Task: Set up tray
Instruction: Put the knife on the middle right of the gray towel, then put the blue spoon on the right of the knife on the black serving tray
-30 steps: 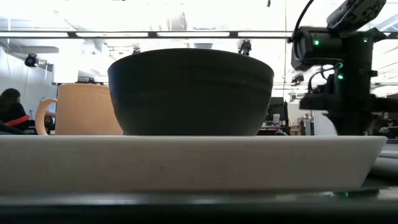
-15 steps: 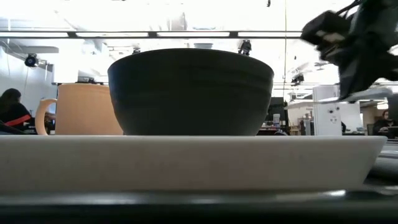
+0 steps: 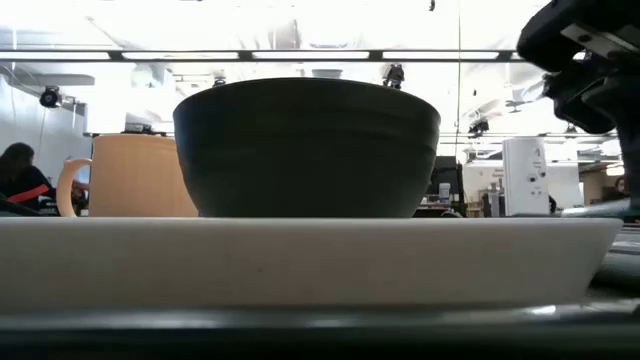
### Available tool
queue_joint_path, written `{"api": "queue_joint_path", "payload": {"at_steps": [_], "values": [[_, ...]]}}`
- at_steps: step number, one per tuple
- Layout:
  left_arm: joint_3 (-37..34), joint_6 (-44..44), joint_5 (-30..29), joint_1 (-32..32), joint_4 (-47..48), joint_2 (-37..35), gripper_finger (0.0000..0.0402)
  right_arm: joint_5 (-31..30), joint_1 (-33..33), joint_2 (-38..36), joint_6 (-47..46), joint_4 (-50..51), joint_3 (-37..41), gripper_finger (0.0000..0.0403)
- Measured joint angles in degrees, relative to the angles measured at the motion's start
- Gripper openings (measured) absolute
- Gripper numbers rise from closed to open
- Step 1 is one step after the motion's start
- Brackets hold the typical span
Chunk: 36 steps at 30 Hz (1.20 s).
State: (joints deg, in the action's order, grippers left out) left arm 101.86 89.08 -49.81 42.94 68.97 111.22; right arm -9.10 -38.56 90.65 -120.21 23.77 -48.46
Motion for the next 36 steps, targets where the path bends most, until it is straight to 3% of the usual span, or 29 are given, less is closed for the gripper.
{"api": "queue_joint_path", "payload": {"at_steps": [6, 13, 22, 30, 36], "values": [[0.0, 0.0, 0.0, 0.0, -0.7, 0.0, 0.0199, 2.1, -0.5, 7.3, 1.9, -0.1, -5.8, 0.0037], [0.0, -0.5, 0.1, 0.0, -0.7, 0.0, 0.0199, 2.7, -0.9, 10.7, 0.5, 0.0, -8.0, 0.0038], [-0.2, -0.6, 0.3, 0.0, -0.8, 0.0, 0.0199, 1.8, -2.4, 11.3, -5.2, 0.9, -8.4, 0.0041], [-0.2, -2.1, 0.3, 0.0, -0.7, 0.0, 0.0199, 1.7, -2.5, 9.4, -1.9, 14.1, -14.3, 0.0077], [-0.3, -2.2, 0.3, 0.0, -0.7, 0.0, 0.0199, 1.0, -2.4, 9.3, 2.9, 14.9, -16.7, 0.0094]]}}
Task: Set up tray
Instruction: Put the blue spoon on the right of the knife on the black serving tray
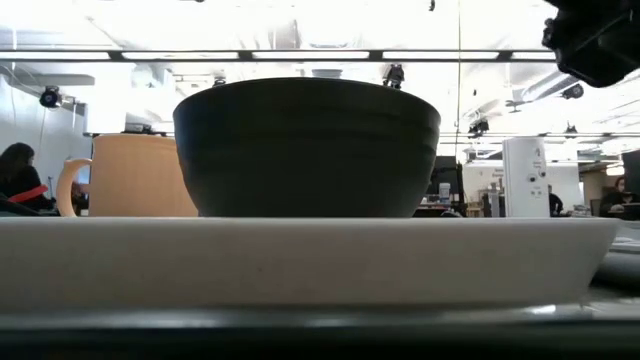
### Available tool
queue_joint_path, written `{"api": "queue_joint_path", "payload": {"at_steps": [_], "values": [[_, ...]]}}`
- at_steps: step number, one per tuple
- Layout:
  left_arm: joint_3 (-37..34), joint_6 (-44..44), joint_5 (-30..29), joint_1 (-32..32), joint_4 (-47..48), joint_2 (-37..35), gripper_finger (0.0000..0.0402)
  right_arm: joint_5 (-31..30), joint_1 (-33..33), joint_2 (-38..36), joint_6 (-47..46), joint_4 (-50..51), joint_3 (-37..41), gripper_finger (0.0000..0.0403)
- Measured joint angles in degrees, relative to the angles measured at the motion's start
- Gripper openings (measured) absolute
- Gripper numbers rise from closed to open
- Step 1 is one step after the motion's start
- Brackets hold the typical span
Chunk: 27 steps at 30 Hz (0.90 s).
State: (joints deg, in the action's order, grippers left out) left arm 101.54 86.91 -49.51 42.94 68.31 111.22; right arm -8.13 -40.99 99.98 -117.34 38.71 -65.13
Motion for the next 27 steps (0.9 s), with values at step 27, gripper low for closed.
{"api": "queue_joint_path", "payload": {"at_steps": [27], "values": [[-0.4, 0.2, 0.0, 0.0, 0.0, 0.0, 0.0199, -1.8, 34.8, -31.2, 4.1, 16.6, 32.6, 0.0093]]}}
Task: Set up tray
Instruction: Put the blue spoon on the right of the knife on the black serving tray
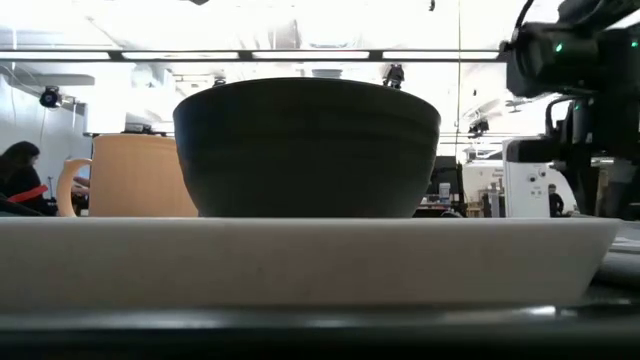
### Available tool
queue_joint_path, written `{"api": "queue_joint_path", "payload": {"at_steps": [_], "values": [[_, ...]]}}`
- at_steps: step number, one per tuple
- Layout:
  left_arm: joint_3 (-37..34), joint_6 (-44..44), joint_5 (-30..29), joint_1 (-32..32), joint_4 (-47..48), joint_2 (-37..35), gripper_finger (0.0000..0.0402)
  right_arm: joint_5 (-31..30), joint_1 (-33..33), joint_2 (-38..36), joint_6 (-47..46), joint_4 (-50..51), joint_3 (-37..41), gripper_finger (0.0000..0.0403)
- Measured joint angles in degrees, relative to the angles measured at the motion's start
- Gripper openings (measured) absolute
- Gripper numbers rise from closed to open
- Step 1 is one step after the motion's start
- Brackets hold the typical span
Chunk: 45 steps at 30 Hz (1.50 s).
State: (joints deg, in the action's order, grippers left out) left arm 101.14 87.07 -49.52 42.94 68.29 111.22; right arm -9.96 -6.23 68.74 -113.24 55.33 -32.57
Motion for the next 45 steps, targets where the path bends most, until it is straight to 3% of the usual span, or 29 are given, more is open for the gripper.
{"api": "queue_joint_path", "payload": {"at_steps": [9, 13, 23, 27, 34, 41, 45], "values": [[0.0, 0.0, 0.0, -0.3, 0.0, 0.0, 0.0199, -5.6, 10.6, 1.0, 13.7, 0.7, -0.4, 0.0093], [-0.2, 0.0, 0.0, -0.7, 0.0, 0.0, 0.0199, -9.2, 14.8, 4.0, 19.5, 5.9, -2.1, 0.0093], [-0.2, 0.0, 0.0, -1.9, 0.0, 0.0, 0.0199, -8.3, 25.2, 13.3, 28.1, 5.4, -2.0, 0.0093], [-0.3, 0.1, 0.0, -2.2, 0.0, 0.0, 0.0199, -8.9, 27.1, 17.3, 28.1, 5.2, -2.0, 0.0093], [-0.3, 0.0, 0.0, -2.2, 0.0, 0.0, 0.0199, -8.0, 29.0, 22.0, 39.5, 2.8, -2.7, 0.0092], [-0.3, 0.1, 0.0, -2.2, 0.0, 0.0, 0.0199, -7.1, 29.3, 20.6, 49.4, 2.7, -4.1, 0.0068], [-0.5, 0.0, 0.0, -2.5, 0.0, 0.0, 0.0199, -5.4, 29.4, 18.8, 52.6, -3.6, -5.7, 0.0057]]}}
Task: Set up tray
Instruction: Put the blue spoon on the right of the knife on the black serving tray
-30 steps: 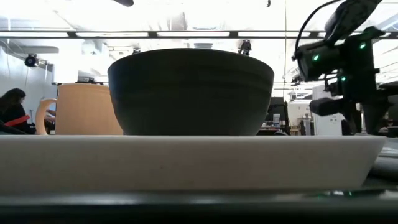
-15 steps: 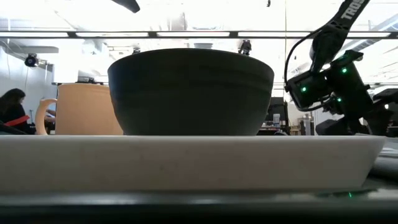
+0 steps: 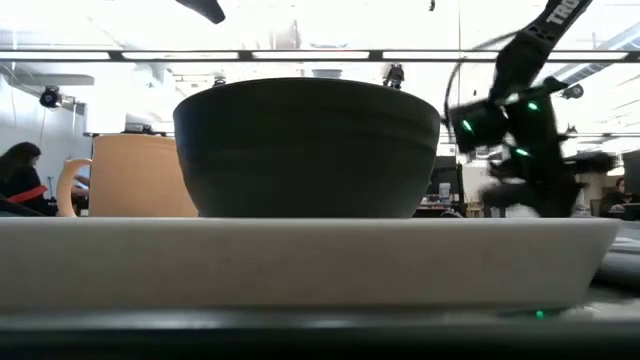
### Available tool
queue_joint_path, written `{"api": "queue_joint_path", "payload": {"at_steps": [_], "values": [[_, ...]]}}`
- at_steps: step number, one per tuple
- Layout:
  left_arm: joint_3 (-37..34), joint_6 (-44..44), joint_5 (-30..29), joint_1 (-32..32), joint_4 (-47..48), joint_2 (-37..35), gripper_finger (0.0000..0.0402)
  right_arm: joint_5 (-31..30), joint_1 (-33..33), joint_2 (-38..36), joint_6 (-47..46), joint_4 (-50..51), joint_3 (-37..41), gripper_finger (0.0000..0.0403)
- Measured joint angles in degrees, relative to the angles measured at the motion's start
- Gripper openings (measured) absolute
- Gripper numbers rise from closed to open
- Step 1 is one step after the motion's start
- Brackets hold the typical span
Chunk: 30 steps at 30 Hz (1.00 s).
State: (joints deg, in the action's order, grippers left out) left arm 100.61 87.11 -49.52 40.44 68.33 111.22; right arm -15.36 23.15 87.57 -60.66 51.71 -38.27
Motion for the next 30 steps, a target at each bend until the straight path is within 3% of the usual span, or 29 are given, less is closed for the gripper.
{"api": "queue_joint_path", "payload": {"at_steps": [6, 16, 25, 30], "values": [[-0.4, 0.0, 0.0, -0.4, 0.0, 0.0, 0.0199, 9.5, 0.0, -2.2, 4.7, -10.2, -2.7, 0.0056], [-0.5, 0.0, 0.0, -0.6, -1.4, 0.0, 0.0199, 7.7, -0.1, 0.3, 1.9, -13.6, -2.3, 0.0056], [-0.5, 0.0, 0.0, -0.6, -1.8, 0.0, 0.0199, 9.0, -0.1, 1.8, 2.0, -15.1, -1.6, 0.0090], [-0.5, 0.0, 0.0, -0.6, -1.8, 0.0, 0.0199, 9.1, -0.1, 1.8, 2.2, -15.5, -1.5, 0.0075]]}}
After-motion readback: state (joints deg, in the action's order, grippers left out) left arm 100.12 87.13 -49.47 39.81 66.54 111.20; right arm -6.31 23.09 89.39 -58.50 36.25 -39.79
